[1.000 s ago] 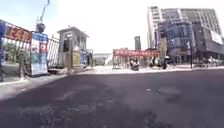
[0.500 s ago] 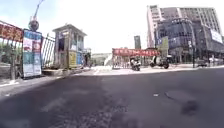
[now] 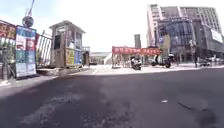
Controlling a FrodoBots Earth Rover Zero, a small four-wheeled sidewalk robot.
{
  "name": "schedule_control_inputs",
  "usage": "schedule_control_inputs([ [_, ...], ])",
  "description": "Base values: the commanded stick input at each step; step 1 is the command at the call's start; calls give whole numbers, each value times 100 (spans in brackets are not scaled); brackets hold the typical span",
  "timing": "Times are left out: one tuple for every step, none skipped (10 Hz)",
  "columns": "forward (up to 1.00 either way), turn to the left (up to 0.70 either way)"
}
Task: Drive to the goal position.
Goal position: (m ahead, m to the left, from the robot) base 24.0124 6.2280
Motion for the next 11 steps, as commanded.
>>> schedule_control_inputs([
  [70, 0],
  [70, 0],
  [70, 0],
  [70, 0],
  [70, 0],
  [70, 0],
  [70, 0],
  [70, 0],
  [70, 0],
  [70, 0],
  [70, 0],
])
